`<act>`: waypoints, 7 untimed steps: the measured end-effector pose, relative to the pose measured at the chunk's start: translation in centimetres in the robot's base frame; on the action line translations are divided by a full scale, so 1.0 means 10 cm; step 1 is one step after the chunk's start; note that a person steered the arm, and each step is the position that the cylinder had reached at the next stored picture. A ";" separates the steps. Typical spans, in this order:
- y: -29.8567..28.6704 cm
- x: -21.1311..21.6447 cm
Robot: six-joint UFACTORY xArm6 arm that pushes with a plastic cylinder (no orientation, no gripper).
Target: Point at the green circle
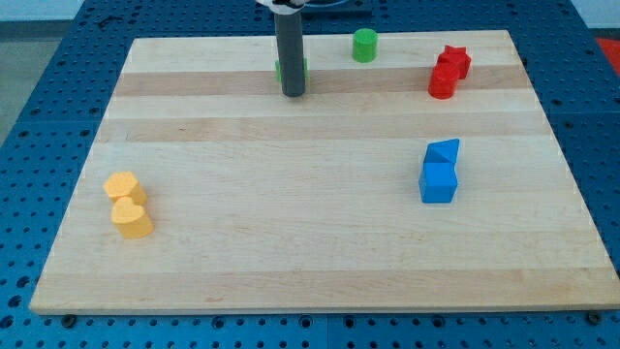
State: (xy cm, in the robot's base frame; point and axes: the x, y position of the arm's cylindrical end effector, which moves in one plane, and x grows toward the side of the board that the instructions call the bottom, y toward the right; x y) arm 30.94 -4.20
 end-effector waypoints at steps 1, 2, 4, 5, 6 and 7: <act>0.00 -0.05; -0.11 0.00; -1.48 -0.46; -0.94 -0.92; -0.13 -1.15; 0.17 -1.17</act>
State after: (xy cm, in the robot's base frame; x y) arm 19.26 -2.47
